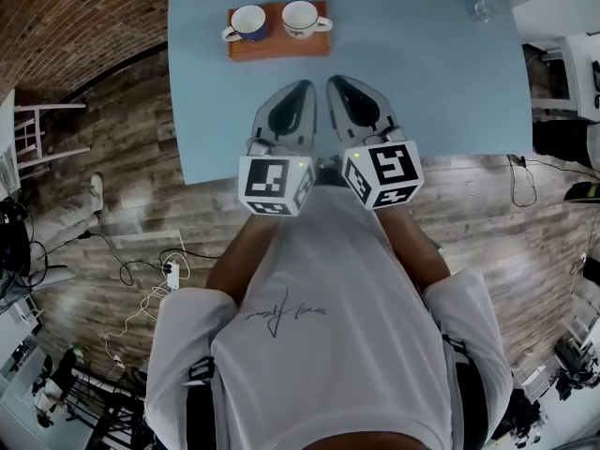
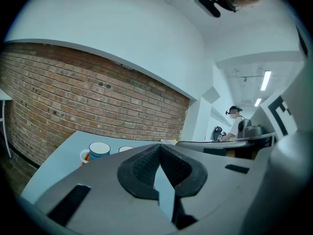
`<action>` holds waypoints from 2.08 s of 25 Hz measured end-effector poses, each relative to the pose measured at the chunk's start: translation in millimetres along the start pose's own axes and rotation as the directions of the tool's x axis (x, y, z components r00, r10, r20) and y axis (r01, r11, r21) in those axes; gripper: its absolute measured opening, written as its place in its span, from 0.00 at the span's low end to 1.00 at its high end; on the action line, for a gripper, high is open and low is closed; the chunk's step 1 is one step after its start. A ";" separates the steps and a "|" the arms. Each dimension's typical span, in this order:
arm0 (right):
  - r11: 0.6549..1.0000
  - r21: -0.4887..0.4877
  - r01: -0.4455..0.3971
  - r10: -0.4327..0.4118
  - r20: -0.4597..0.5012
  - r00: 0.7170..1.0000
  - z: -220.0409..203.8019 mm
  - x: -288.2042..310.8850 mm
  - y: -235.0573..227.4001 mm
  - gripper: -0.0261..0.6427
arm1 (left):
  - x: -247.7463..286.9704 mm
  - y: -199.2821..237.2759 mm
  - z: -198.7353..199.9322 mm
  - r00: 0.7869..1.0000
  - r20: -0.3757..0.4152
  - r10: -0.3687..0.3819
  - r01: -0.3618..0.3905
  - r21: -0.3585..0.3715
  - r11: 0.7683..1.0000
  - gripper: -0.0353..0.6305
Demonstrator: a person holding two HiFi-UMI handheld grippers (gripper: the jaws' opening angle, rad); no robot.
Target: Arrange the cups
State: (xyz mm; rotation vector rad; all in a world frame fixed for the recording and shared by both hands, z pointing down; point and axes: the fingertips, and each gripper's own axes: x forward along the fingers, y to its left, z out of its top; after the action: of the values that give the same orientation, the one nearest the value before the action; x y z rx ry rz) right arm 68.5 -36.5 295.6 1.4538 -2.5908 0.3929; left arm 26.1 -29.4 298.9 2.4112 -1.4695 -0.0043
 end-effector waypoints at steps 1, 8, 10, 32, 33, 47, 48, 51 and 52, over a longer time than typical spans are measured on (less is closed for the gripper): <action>1.000 -0.004 -0.007 0.007 -0.003 1.000 0.4 3.1 -2.5 0.07 | 4.6 0.8 -0.5 1.000 -0.003 0.000 0.000 0.000 1.000 0.07; 0.998 -0.038 -0.053 0.053 -0.010 0.999 1.9 21.7 -20.4 0.07 | 28.1 4.8 -9.9 0.999 -0.037 -0.009 0.009 -0.017 1.000 0.07; 0.996 -0.050 -0.070 0.069 -0.012 0.998 1.3 27.0 -24.3 0.07 | 32.8 8.1 -12.9 0.999 -0.045 0.003 -0.004 -0.017 1.000 0.07; 0.917 -0.164 -0.363 0.357 -0.068 0.932 -15.9 77.6 -54.3 0.09 | 82.4 13.6 -44.7 0.988 -0.112 0.107 -0.112 -0.036 0.993 0.07; 0.908 -0.180 -0.377 0.370 -0.072 0.926 -17.9 80.7 -54.6 0.11 | 82.7 13.1 -47.0 0.988 -0.118 0.103 -0.108 -0.033 0.994 0.07; 0.853 -0.199 -0.483 0.452 -0.180 0.874 -56.4 119.8 -76.4 0.24 | 91.5 18.1 -59.0 0.983 -0.162 0.081 -0.085 -0.016 0.996 0.07; 0.854 -0.200 -0.479 0.448 -0.182 0.875 -58.6 122.2 -78.8 0.24 | 92.2 18.9 -60.3 0.983 -0.165 0.082 -0.086 -0.018 0.996 0.07; 0.854 -0.204 -0.479 0.444 -0.193 0.875 -63.4 126.6 -84.6 0.25 | 93.9 21.0 -63.3 0.981 -0.175 0.081 -0.086 -0.023 0.996 0.07; 0.850 -0.208 -0.484 0.447 -0.201 0.871 -65.3 127.4 -85.6 0.26 | 94.1 21.8 -63.7 0.981 -0.176 0.081 -0.086 -0.023 0.996 0.07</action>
State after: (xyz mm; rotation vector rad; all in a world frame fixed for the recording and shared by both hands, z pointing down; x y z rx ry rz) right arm 75.0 -163.6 403.4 0.6732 -2.7282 0.1956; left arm 62.2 -103.2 380.3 2.2594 -1.4768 0.1979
